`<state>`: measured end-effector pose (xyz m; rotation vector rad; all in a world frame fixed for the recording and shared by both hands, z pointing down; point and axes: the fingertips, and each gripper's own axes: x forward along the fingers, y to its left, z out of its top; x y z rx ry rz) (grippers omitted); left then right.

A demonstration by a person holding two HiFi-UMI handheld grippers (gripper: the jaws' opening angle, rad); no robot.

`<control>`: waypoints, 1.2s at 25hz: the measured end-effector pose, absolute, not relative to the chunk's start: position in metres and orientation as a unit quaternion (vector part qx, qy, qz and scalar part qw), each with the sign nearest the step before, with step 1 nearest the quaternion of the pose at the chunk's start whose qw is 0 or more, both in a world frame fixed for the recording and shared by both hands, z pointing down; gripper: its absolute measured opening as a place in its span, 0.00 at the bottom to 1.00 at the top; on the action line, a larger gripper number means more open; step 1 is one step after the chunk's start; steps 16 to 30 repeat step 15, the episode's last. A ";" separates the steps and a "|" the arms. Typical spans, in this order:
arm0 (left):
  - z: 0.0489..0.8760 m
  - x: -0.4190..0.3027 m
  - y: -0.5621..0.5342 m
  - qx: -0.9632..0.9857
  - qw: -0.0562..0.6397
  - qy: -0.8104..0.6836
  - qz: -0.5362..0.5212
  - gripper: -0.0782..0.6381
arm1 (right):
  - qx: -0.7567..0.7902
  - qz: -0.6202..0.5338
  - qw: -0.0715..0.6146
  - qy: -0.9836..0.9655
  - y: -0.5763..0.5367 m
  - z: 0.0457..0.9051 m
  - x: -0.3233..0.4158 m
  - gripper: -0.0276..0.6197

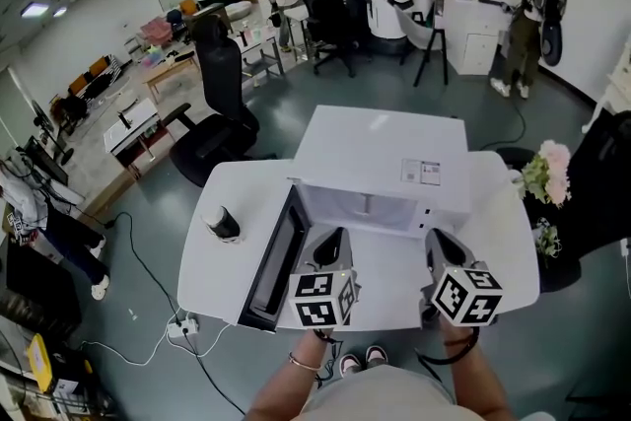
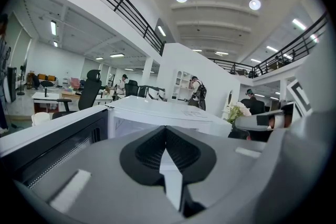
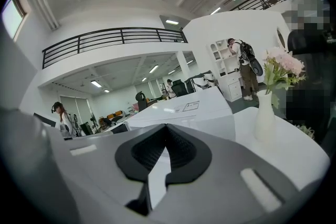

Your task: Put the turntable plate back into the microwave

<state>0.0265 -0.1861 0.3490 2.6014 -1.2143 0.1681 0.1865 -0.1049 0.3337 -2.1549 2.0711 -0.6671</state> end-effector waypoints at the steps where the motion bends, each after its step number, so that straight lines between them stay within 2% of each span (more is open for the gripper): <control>1: 0.350 0.027 -0.186 0.896 0.134 -0.418 0.059 0.11 | -0.704 -0.218 0.039 0.675 -0.104 0.334 0.187 0.06; 30: 0.360 0.033 -0.190 0.896 0.142 -0.417 0.061 0.11 | -0.711 -0.220 0.030 0.667 -0.103 0.341 0.192 0.06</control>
